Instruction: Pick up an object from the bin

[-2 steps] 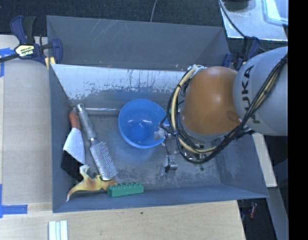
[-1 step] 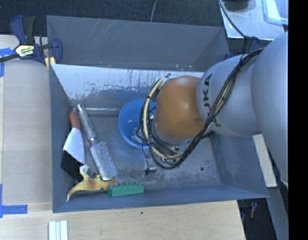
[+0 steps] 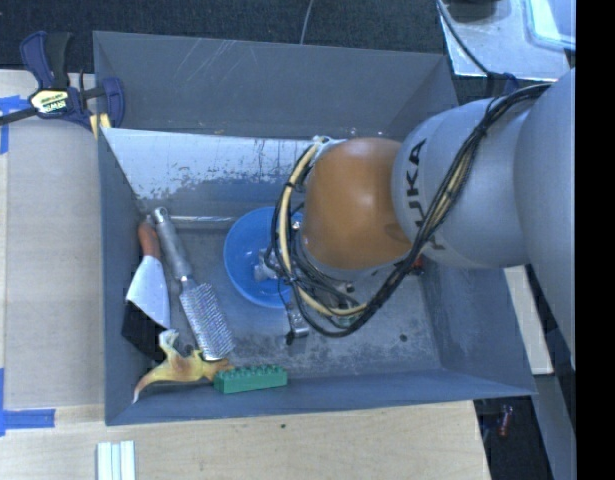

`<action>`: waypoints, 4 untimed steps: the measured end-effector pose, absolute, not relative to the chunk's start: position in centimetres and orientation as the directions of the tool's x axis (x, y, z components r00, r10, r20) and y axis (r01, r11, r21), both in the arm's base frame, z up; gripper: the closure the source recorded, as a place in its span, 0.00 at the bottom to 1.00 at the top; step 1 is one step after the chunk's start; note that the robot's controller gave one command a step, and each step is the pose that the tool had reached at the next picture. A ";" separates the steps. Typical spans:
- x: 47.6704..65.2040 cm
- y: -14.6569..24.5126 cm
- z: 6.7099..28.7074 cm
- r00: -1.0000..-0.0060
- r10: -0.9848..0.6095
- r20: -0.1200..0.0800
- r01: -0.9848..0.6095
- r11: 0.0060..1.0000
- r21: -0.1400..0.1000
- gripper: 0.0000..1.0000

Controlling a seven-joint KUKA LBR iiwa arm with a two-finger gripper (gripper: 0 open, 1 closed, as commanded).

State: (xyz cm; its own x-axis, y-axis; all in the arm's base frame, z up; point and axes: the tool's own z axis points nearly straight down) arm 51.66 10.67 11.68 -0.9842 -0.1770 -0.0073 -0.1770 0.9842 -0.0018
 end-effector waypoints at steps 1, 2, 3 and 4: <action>52.2 17.2 10.3 -0.933 -0.359 -0.008 -0.359 0.933 -0.002 0.00; 52.7 16.6 7.2 -0.939 -0.343 -0.026 -0.343 0.939 -0.009 0.00; 54.0 20.6 7.6 -0.928 -0.372 -0.029 -0.372 0.928 -0.019 1.00; 54.0 20.6 7.5 -0.928 -0.372 -0.029 -0.371 0.928 -0.019 1.00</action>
Offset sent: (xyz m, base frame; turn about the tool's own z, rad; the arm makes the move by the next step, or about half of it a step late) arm 0.0053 0.0619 -0.0468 -0.1786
